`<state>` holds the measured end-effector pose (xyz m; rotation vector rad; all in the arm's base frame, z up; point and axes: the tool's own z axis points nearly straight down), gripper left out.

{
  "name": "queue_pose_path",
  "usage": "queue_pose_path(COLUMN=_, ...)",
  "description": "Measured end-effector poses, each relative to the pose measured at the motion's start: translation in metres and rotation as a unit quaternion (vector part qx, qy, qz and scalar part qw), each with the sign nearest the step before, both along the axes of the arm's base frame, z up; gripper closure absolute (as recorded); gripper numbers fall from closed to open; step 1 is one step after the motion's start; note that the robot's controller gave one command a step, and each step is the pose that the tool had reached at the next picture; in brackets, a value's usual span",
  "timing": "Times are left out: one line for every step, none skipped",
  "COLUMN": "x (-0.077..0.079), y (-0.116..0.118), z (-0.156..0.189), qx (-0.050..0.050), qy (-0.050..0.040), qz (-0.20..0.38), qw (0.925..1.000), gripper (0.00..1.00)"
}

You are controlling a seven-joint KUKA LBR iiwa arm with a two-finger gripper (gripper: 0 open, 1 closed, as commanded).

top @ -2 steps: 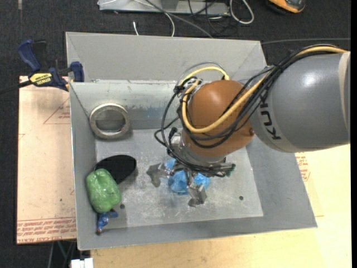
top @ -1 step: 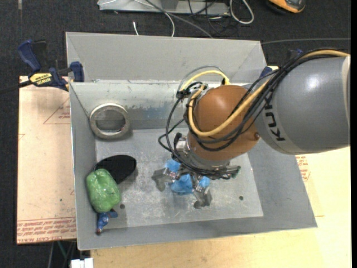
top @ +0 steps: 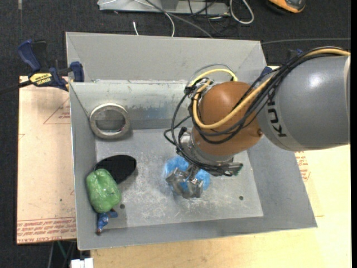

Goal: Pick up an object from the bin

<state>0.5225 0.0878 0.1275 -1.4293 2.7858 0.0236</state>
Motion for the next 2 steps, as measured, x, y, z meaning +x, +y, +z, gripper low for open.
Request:
queue_pose_path(x=0.0000, y=-0.0001, z=-0.0001, qx=0.000, qy=0.0001, qz=0.000, qw=1.0000, gripper=1.00)
queue_pose_path(x=0.0061, y=-0.0002, z=-0.0089, qx=0.001, qy=-0.0012, qz=0.005, qw=1.0000, gripper=1.00)
